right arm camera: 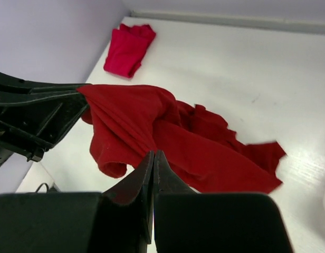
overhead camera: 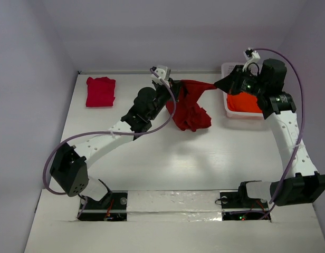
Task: Fold and stack the t-shirts
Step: Move the tshirt to the center of the board, then flatten the tshirt out
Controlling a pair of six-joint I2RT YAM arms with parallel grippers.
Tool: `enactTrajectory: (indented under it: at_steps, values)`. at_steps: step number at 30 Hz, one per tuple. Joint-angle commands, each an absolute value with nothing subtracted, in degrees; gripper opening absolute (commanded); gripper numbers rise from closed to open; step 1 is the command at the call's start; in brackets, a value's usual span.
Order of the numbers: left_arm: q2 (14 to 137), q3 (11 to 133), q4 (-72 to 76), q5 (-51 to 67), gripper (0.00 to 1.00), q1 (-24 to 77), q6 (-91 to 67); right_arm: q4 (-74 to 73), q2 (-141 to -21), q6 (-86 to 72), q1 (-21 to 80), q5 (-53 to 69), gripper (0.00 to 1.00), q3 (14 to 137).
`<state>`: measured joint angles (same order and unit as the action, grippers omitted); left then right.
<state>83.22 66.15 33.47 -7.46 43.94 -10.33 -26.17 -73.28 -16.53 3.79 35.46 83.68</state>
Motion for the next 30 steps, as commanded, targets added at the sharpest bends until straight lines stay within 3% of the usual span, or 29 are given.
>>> enactTrajectory:
  at_steps: [1,3,4,5,7,13,22,30]
  values:
    - [80.33,65.48,34.81,-14.33,0.0,42.36,-8.35,-28.04,-72.95,-13.53,2.64,31.98,0.0,81.74]
    - [80.33,65.48,34.8,-13.8,0.0,42.36,-8.52,-26.47,-72.86,-13.8,2.64,33.74,0.03,80.6]
    - [80.42,65.48,34.89,-13.71,0.0,42.36,-8.61,-25.85,-72.69,-13.89,2.64,35.66,0.32,79.2]
    - [80.42,65.48,34.81,-13.54,0.0,42.36,-8.61,-25.06,-72.51,-14.23,2.64,35.51,0.43,78.58]
    - [80.33,65.39,34.54,-13.62,0.0,42.36,-8.0,-24.87,-72.51,-14.06,2.64,34.46,0.61,77.61]
    - [79.19,66.09,32.08,-14.68,0.0,42.36,-6.33,-23.74,-73.3,-15.02,2.64,33.13,1.0,75.94]
    - [78.92,67.76,30.68,-13.27,0.0,42.36,-6.94,-17.76,-77.07,-18.9,7.46,34.37,0.92,69.0]
    - [76.2,68.64,29.01,-13.88,0.0,42.36,-7.03,-14.77,-79.72,-20.83,11.69,32.7,0.92,66.45]
